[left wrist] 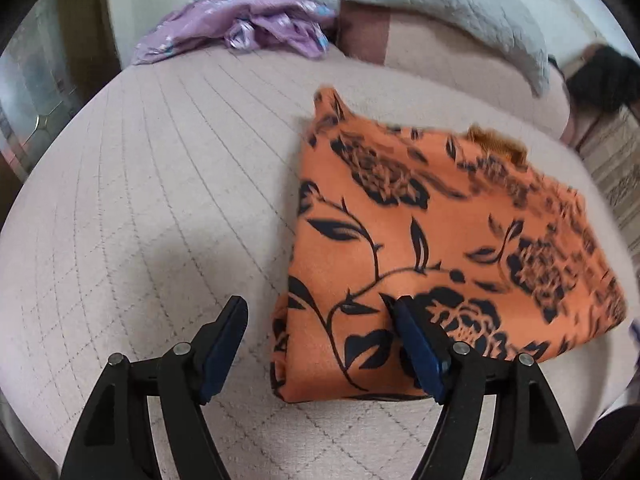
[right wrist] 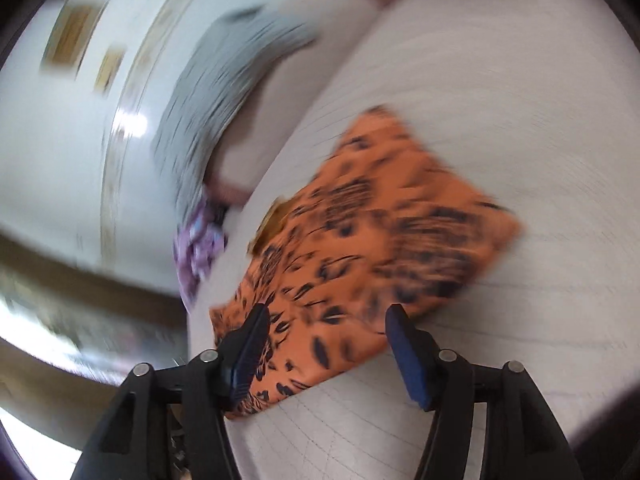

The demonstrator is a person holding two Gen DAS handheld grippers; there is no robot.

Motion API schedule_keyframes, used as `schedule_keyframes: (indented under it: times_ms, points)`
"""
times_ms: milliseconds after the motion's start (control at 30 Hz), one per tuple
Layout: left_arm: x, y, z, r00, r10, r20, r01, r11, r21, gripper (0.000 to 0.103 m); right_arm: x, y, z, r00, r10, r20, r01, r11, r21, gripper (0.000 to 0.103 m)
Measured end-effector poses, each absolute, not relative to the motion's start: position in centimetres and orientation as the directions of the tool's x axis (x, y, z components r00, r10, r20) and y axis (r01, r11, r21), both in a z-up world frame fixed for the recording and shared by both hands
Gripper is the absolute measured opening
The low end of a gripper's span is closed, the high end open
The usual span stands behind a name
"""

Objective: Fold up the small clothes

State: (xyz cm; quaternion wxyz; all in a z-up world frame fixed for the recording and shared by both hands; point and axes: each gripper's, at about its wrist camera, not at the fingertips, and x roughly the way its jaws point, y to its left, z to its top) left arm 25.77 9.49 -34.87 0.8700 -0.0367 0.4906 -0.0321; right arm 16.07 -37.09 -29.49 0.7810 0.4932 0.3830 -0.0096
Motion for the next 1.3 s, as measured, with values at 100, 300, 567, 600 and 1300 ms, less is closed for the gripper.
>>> schedule_keyframes:
  times_ms: [100, 300, 567, 600, 1300]
  points:
    - [25.2, 10.3, -33.1, 0.588, -0.092, -0.804, 0.001, 0.994, -0.113, 0.077, 14.8, -39.3, -31.7, 0.725, 0.355, -0.590, 0.452, 0.400, 0.797, 0.065]
    - [26.3, 9.6, -36.4, 0.491, -0.062, -0.869, 0.030, 0.998, -0.054, 0.080, 16.0, -40.5, -35.2, 0.710, 0.314, -0.630, 0.538, 0.335, 0.773, 0.065]
    - [26.8, 10.2, -35.2, 0.535, -0.052, -0.843, -0.002, 0.998, -0.063, 0.085, 20.5, -39.8, -35.7, 0.735, 0.243, -0.633, 0.507, 0.422, 0.751, 0.051]
    - [27.0, 10.3, -35.4, 0.526, -0.046, -0.849, -0.005, 0.998, -0.057, 0.085, 20.9, -39.6, -35.8, 0.733, 0.246, -0.634, 0.501, 0.436, 0.748, 0.039]
    - [27.6, 23.8, -32.6, 0.554, 0.055, -0.831, -0.364, 0.914, -0.182, 0.086, 26.0, -12.0, -22.1, 0.690, 0.378, -0.618, 0.000, 0.853, 0.522, 0.024]
